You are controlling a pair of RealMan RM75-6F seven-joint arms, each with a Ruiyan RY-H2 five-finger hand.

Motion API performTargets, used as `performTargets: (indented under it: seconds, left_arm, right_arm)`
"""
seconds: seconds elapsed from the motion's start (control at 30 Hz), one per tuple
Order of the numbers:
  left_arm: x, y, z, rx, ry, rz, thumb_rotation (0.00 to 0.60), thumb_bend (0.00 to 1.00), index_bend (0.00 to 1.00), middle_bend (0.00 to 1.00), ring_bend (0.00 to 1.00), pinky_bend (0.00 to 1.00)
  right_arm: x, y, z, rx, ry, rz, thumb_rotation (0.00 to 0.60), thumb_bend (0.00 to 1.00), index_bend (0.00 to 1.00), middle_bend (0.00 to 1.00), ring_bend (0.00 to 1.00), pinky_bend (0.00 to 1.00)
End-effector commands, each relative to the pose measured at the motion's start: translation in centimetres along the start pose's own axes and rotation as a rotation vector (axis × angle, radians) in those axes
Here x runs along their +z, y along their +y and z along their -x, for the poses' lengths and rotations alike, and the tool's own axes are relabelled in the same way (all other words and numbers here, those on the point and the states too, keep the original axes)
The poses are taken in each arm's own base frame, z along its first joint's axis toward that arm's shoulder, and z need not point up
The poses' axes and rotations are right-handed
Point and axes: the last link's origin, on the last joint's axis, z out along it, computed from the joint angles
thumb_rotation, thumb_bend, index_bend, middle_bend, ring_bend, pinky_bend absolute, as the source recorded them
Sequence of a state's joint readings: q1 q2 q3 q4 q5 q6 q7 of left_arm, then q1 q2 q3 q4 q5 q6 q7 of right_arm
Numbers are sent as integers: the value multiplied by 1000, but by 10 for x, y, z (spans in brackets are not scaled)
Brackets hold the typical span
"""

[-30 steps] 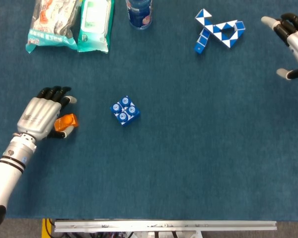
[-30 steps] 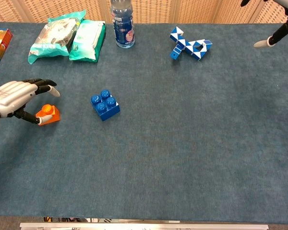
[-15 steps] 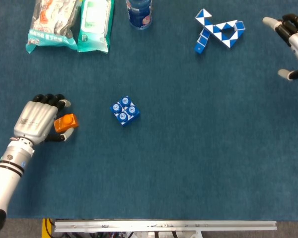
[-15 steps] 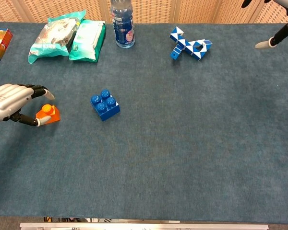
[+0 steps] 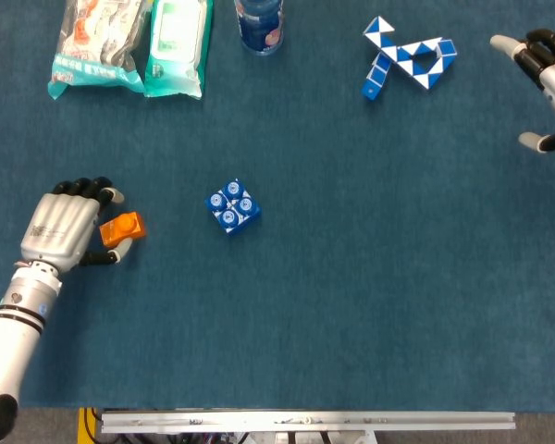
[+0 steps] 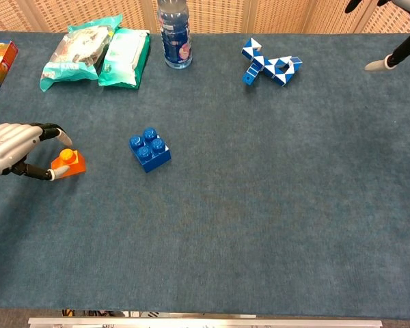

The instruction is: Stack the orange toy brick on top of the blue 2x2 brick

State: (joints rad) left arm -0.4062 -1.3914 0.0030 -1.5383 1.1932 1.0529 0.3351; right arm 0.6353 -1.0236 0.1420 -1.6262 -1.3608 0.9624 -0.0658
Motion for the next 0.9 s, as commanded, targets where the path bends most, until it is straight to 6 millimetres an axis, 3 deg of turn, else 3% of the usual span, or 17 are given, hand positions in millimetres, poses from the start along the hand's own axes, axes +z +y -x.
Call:
performTargets:
  seconds: [0.03, 0.13, 0.23, 0.57, 0.9]
  left_arm:
    - [1, 2, 1, -9, 5, 1, 476, 284, 258, 187, 168, 203]
    - [3, 3, 2, -18, 1, 3, 557, 284, 258, 187, 168, 205]
    - [5, 5, 3, -17, 0, 8, 597, 284, 259, 188, 167, 206]
    - [16, -2, -2, 6, 18, -20, 600, 284, 275, 191, 167, 213]
    - [14, -3, 0, 24, 28, -18, 600, 284, 380, 194, 167, 213]
  right_arm:
    - [-1, 0, 0, 0, 1, 1, 600, 82, 109, 255, 144, 232]
    - [-1, 1, -1, 2, 3, 4, 600, 82, 109, 255, 144, 232]
    - [-3, 2, -1, 3, 5, 7, 600, 83, 109, 257, 144, 232]
    - [-5, 5, -2, 6, 10, 15, 600, 82, 109, 260, 144, 232]
    - [-6, 6, -4, 12, 16, 16, 600, 82, 109, 263, 144, 232]
